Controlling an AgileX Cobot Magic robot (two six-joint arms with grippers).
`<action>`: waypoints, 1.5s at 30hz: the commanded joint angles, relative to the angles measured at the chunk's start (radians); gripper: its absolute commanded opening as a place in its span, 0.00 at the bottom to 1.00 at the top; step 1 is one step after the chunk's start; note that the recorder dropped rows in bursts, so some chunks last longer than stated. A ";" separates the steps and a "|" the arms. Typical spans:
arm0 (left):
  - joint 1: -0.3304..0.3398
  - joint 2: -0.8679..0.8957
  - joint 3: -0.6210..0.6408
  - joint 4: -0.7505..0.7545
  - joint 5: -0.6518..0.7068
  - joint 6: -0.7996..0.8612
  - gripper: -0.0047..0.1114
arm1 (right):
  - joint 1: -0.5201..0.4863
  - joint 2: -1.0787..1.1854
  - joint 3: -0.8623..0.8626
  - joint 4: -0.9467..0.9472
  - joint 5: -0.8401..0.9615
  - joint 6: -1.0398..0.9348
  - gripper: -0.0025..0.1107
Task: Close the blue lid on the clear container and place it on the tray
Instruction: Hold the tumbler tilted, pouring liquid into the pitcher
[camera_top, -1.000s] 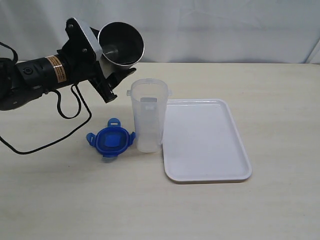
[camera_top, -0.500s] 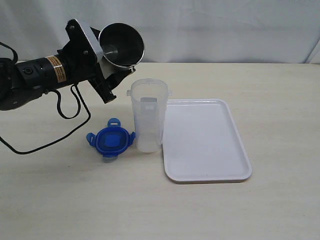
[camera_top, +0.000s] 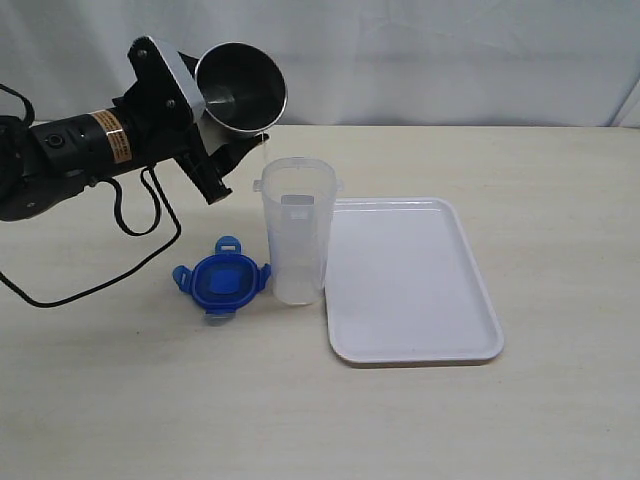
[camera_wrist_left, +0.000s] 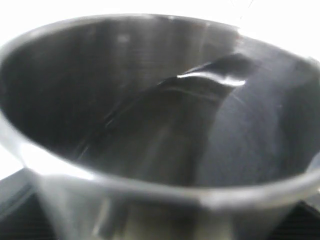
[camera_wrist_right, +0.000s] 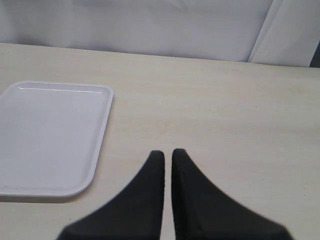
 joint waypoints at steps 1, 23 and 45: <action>-0.002 -0.021 -0.020 -0.041 -0.072 0.028 0.04 | -0.005 0.005 -0.004 0.002 -0.002 -0.002 0.07; -0.002 -0.021 -0.020 -0.043 -0.069 0.096 0.04 | -0.005 0.005 -0.004 0.002 -0.002 -0.002 0.07; -0.002 -0.021 -0.020 -0.043 -0.064 0.110 0.04 | -0.005 0.005 -0.004 0.002 -0.002 -0.002 0.07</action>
